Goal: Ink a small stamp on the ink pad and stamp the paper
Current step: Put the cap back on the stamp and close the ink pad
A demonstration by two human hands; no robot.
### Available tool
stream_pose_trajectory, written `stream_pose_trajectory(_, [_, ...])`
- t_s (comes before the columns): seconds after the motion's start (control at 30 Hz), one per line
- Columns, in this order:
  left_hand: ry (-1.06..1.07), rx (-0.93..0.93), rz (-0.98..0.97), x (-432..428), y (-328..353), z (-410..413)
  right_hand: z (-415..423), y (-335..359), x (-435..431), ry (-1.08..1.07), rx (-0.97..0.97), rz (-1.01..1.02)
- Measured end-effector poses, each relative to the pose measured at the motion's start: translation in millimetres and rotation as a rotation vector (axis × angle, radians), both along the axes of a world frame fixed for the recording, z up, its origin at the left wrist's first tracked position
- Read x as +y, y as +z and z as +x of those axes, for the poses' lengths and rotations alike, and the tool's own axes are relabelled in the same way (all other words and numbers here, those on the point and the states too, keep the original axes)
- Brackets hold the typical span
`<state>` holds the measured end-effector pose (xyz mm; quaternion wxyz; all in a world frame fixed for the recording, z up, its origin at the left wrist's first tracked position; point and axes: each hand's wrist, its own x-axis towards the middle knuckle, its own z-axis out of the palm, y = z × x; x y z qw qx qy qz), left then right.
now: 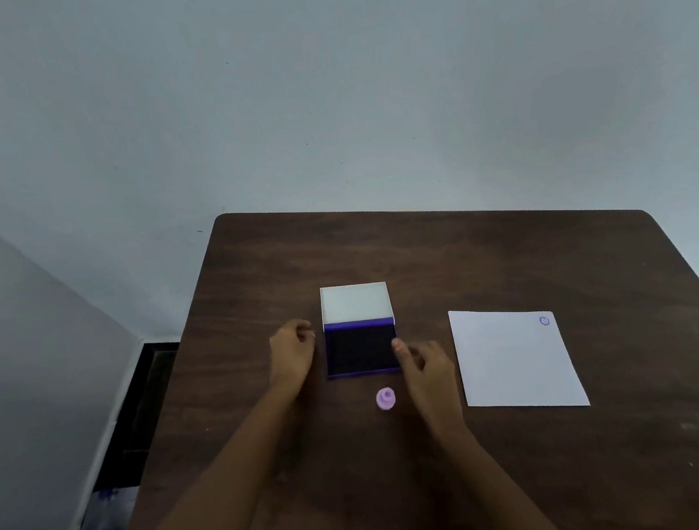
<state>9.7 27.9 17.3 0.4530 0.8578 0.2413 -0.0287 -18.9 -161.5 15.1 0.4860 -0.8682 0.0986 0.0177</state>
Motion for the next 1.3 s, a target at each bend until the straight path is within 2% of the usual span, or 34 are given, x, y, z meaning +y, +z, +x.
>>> stream_pose_trajectory(0.07, [-0.005,0.061,-0.020,-1,0,12,26,1,-1,-0.072,0.047,0.031])
stream_pose_trajectory(0.3, [0.024,0.115,-0.091,-5,-4,43,87,-6,10,-0.032,0.196,0.062])
stream_pose_trajectory(0.5, [0.114,0.139,-0.161,-5,-9,50,98,-13,11,-0.045,0.244,0.039])
stream_pose_trajectory(0.77, [0.045,0.154,-0.238,-6,-2,47,96,-6,2,0.004,0.323,0.207])
stream_pose_trajectory(0.97, [0.000,0.007,-0.181,-5,8,26,79,-4,-7,0.053,0.238,0.179])
stream_pose_trajectory(1.17, [-0.072,-0.096,-0.107,-5,12,-3,52,-2,-16,0.207,-0.068,-0.031])
stream_pose_trajectory(1.3, [-0.074,-0.081,-0.152,-9,9,-21,33,-6,-19,0.261,-0.124,-0.122])
